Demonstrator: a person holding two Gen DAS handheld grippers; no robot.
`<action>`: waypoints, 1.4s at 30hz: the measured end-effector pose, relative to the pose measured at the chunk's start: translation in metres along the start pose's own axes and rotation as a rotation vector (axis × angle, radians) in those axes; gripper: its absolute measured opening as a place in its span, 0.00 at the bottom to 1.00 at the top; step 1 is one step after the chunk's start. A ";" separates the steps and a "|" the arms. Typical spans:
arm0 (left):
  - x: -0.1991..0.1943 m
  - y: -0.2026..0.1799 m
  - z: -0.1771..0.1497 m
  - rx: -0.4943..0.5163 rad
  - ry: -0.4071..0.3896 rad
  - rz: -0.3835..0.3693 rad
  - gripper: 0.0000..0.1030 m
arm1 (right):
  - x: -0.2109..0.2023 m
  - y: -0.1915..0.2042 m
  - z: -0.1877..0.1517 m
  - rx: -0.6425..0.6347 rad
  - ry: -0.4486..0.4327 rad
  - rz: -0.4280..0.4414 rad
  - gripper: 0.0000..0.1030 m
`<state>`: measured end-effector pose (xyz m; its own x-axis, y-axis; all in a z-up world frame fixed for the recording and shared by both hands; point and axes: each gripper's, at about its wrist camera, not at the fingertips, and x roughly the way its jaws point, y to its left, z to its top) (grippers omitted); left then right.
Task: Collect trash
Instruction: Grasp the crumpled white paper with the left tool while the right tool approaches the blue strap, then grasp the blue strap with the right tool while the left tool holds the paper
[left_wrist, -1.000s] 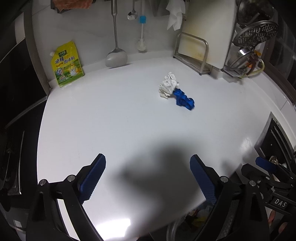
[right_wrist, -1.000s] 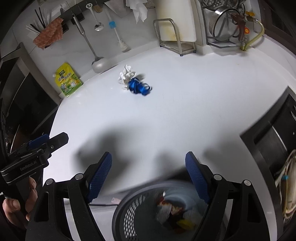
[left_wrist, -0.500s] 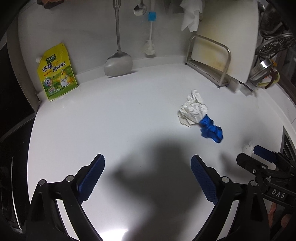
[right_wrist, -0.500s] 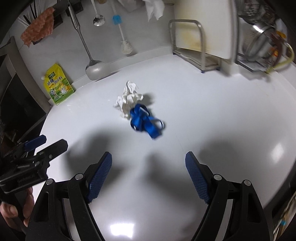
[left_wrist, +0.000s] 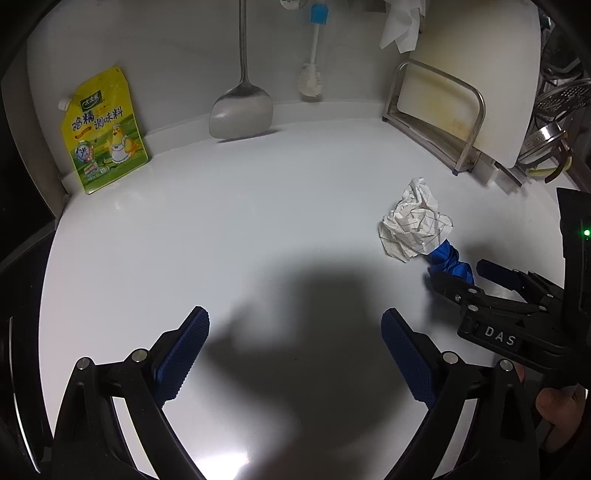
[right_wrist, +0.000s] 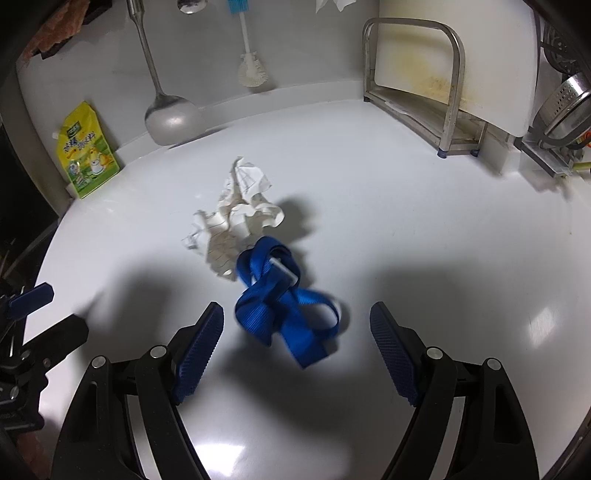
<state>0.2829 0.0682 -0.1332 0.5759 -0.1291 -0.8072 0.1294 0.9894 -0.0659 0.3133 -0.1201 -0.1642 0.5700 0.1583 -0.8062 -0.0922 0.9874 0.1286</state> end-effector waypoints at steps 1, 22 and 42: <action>0.001 0.000 0.000 -0.002 0.001 -0.003 0.90 | 0.001 -0.001 0.000 0.001 -0.005 -0.001 0.75; 0.030 -0.049 0.016 0.034 0.004 -0.080 0.90 | -0.039 -0.038 -0.010 0.089 -0.070 0.067 0.15; 0.089 -0.098 0.052 0.042 0.044 -0.115 0.48 | -0.109 -0.089 -0.064 0.264 -0.107 -0.016 0.14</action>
<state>0.3630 -0.0441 -0.1682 0.5193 -0.2374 -0.8209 0.2264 0.9645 -0.1357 0.2069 -0.2249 -0.1246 0.6539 0.1284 -0.7456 0.1251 0.9536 0.2739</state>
